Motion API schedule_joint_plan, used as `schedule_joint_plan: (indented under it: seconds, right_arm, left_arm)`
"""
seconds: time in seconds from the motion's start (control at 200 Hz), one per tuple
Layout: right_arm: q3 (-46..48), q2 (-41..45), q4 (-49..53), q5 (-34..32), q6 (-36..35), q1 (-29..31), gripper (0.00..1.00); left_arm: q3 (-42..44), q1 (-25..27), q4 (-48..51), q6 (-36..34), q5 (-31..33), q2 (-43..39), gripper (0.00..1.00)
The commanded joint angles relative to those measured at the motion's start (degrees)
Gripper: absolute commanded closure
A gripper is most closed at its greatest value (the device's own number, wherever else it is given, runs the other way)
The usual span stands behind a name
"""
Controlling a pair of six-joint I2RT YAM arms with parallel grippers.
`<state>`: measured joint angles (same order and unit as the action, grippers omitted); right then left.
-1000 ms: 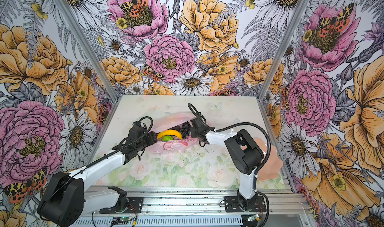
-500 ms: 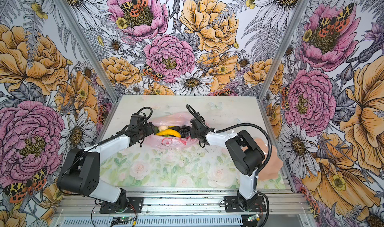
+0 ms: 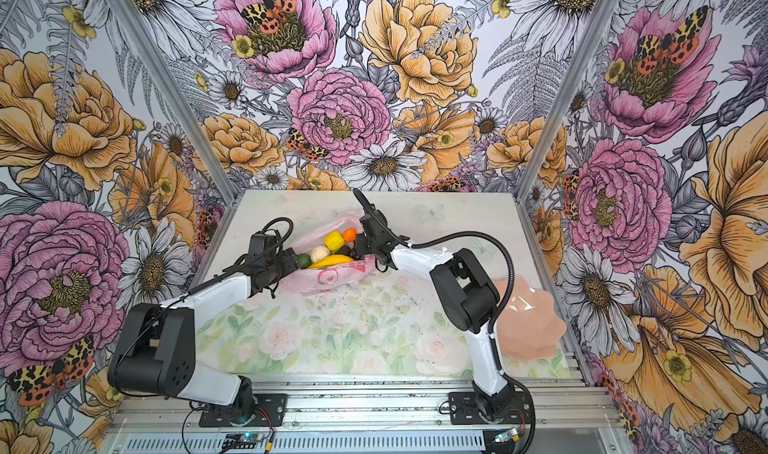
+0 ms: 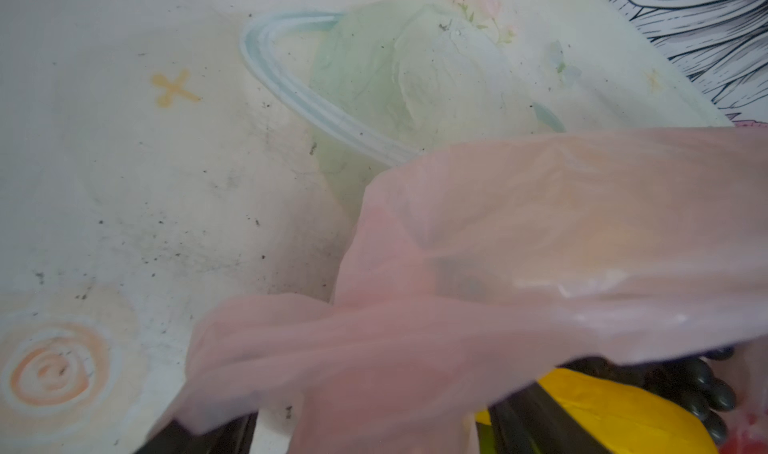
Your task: Take the fake fruits out of the plastic bag
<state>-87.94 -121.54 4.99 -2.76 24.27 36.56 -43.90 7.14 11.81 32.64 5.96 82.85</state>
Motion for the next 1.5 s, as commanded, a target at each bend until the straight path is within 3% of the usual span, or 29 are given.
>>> schedule_joint_plan:
  seconds: [0.0,0.22,0.255,0.345,0.42,0.515,0.595,0.896,1.071,1.111,1.226,1.391,1.491]
  right_arm:
    - [-6.7,-4.7,1.8,2.3,-0.8,1.2,1.00]
    - [-16.6,-9.9,5.7,2.2,-0.1,2.1,1.00]
    - [-17.1,-9.6,6.5,1.4,0.3,2.0,0.93]
    - [-17.1,-7.7,9.4,-1.0,0.9,1.7,0.58]
    - [-15.1,-4.7,11.2,-3.0,2.1,1.3,0.37]
    - [-11.3,-0.1,12.9,-5.5,4.7,1.0,0.20]
    - [-7.1,3.7,13.6,-7.1,7.3,1.0,0.14]
    - [6.2,12.0,11.4,-9.0,15.8,5.2,0.08]
    - [10.1,11.7,6.0,-5.9,19.0,8.5,0.08]
    - [11.2,11.6,4.0,-5.1,20.0,8.6,0.01]
    - [12.4,10.4,1.7,-3.5,21.5,10.5,0.01]
    - [14.1,9.2,1.5,-4.1,21.5,10.9,0.12]
    - [16.9,10.1,1.5,-6.2,20.1,10.9,0.23]
  left_arm:
    - [2.2,-1.9,-1.0,0.4,0.5,-3.8,0.17]
    - [5.3,-1.8,-0.5,1.4,0.3,-7.3,0.16]
    - [5.4,-1.2,-0.1,1.6,0.3,-7.4,0.16]
    - [6.0,0.7,1.0,2.3,0.5,-7.4,0.16]
    - [6.9,2.4,0.9,2.9,0.9,-7.8,0.16]
    - [7.7,4.7,1.0,3.4,1.7,-8.3,0.17]
    - [8.1,6.0,1.0,4.1,1.9,-8.4,0.18]
    - [9.7,10.4,1.3,5.6,3.1,-10.5,0.26]
    - [12.1,13.3,0.8,7.7,3.4,-12.3,0.30]
    - [12.5,13.9,0.8,8.0,3.3,-12.5,0.31]
    - [13.6,15.5,0.2,8.4,2.8,-12.8,0.33]
    - [13.8,17.5,0.1,7.7,2.4,-14.4,0.33]
    - [13.4,16.9,2.9,7.3,4.3,-16.8,0.25]
